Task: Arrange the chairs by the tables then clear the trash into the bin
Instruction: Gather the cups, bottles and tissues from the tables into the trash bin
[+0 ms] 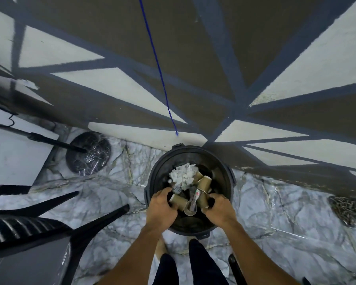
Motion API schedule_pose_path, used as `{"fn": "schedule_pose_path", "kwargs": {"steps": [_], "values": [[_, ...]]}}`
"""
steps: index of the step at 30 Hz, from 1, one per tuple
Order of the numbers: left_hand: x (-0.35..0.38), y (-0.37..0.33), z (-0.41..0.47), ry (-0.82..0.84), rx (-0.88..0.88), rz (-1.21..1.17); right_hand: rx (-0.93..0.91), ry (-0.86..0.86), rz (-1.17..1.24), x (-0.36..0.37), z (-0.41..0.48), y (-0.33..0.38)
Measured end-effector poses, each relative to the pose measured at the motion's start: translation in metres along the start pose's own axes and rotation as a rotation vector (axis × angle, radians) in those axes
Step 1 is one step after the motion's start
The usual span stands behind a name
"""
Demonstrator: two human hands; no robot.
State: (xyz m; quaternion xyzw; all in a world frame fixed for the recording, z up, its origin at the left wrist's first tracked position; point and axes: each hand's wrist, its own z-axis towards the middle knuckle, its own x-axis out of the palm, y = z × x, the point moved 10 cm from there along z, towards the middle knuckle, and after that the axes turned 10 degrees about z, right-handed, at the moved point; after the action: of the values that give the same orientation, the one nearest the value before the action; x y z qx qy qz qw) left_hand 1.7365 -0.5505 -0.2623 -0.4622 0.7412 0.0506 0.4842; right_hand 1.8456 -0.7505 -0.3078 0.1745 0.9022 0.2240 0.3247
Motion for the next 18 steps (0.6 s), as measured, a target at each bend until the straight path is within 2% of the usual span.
{"fn": "schedule_pose_path", "kwargs": {"steps": [6,13,18], "values": [[-0.025,0.028,-0.027,-0.082,-0.026,-0.062,-0.05,0.098,-0.043,0.028,-0.018,0.029],[-0.073,0.085,-0.076,-0.213,-0.078,-0.132,-0.299,0.203,-0.21,0.085,-0.07,0.121],[-0.109,0.163,-0.139,-0.345,-0.173,-0.199,-0.529,0.232,-0.329,0.15,-0.137,0.199]]}}
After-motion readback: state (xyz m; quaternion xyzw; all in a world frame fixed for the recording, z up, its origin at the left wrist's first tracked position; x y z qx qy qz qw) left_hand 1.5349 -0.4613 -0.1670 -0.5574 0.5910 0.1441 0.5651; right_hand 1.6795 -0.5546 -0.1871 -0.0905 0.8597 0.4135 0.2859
